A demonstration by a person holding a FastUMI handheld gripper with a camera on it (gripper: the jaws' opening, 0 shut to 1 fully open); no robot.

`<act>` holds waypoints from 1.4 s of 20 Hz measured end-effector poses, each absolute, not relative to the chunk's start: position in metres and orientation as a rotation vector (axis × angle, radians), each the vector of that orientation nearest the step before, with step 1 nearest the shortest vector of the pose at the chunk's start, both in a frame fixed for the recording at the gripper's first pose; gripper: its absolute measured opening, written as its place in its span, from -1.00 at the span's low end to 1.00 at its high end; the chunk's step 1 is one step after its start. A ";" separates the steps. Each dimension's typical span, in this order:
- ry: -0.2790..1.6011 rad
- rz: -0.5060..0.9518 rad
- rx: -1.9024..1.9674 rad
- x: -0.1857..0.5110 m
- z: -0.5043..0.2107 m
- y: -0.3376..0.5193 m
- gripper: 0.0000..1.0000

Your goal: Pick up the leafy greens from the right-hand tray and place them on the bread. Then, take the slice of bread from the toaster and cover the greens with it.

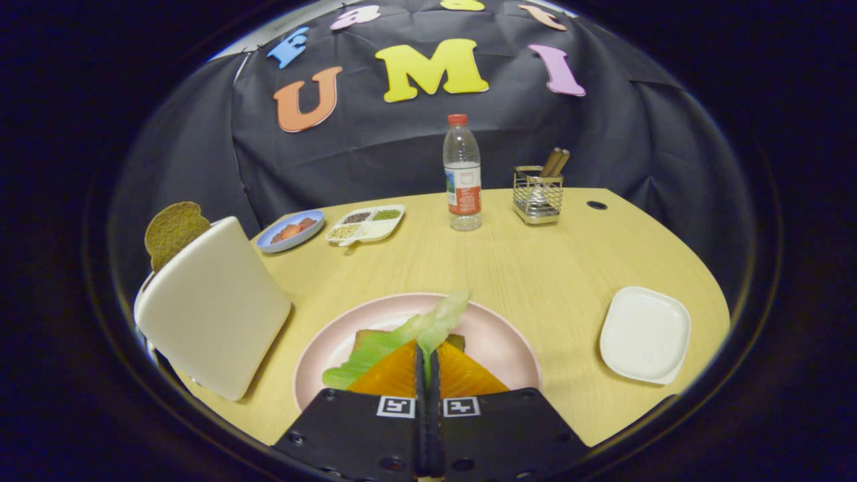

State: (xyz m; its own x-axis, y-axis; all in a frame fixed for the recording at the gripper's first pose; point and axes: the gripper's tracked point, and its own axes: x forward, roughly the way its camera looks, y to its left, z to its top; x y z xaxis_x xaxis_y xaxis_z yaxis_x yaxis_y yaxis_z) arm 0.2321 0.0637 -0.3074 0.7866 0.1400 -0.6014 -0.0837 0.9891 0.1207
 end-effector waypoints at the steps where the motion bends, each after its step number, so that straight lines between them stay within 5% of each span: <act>1: 0.659 0.119 0.091 0.233 -0.310 0.063 -0.98; 10: 0.651 0.167 0.065 0.227 -0.309 0.073 -0.89; 15: 0.635 0.133 0.056 0.228 -0.304 0.062 -0.63; 18: 0.608 0.134 0.051 0.226 -0.291 0.059 -0.35; 23: 0.557 0.129 0.014 0.217 -0.257 0.053 0.74; 25: 0.534 0.108 -0.002 0.214 -0.238 0.050 0.95; 28: 0.507 0.095 -0.007 0.206 -0.203 0.058 0.92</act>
State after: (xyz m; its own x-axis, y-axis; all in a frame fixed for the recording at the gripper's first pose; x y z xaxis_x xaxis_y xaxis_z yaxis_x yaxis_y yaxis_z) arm 0.2062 0.0584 -0.2028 0.8698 0.0888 -0.4854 -0.0921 0.9956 0.0171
